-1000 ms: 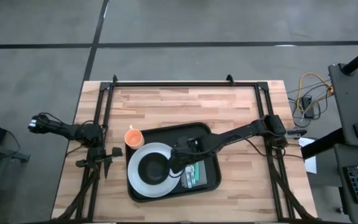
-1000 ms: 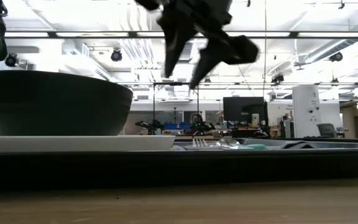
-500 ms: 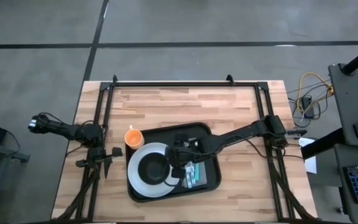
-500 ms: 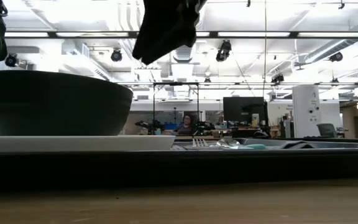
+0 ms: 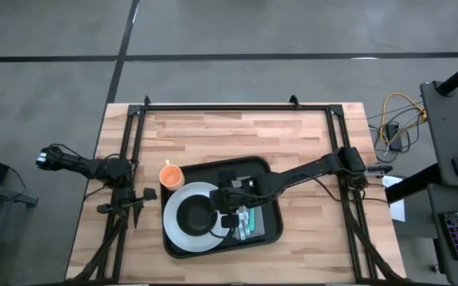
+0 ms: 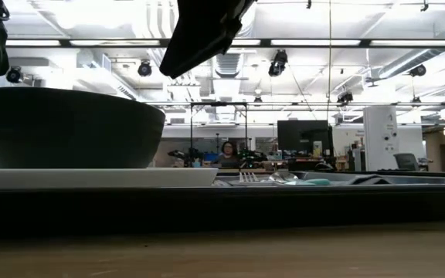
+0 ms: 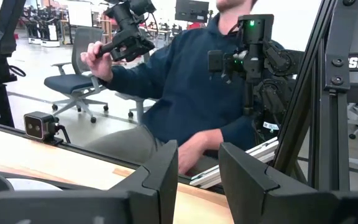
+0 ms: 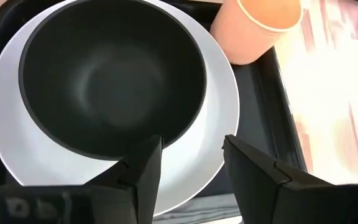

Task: Set up tray
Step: Return to Home Position

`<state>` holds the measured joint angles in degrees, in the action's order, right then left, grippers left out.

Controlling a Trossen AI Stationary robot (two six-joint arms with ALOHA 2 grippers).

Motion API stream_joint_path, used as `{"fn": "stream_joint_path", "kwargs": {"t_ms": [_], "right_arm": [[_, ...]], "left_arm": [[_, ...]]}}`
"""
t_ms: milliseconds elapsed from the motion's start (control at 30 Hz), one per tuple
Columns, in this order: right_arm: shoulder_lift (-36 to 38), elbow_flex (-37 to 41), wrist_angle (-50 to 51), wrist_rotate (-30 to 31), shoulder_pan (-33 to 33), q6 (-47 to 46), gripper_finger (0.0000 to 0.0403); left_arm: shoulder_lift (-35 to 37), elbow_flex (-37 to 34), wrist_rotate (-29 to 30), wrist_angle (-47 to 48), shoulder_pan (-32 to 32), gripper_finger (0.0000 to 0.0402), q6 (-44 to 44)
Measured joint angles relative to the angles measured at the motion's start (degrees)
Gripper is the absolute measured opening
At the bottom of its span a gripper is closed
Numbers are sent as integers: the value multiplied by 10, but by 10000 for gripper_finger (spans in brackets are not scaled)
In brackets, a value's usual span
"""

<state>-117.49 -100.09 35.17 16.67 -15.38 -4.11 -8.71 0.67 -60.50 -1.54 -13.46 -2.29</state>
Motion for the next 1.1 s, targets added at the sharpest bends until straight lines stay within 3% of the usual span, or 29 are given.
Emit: {"fn": "stream_joint_path", "kwargs": {"t_ms": [367,667,767,967,1100], "right_arm": [[0,23,-2,-2,2,-9,156],[19,158,-72,-7,14,42,157],[61,219,-135,-14,28,48,153],[191,359,-269,-116,73,48,148],[288,458,-359,-122,101,37,151]], "left_arm": [[0,0,0,0,0,98,0],[0,0,0,0,0,98,0],[0,0,0,0,0,98,0],[0,0,0,0,0,98,0],[0,0,0,0,0,98,0]]}}
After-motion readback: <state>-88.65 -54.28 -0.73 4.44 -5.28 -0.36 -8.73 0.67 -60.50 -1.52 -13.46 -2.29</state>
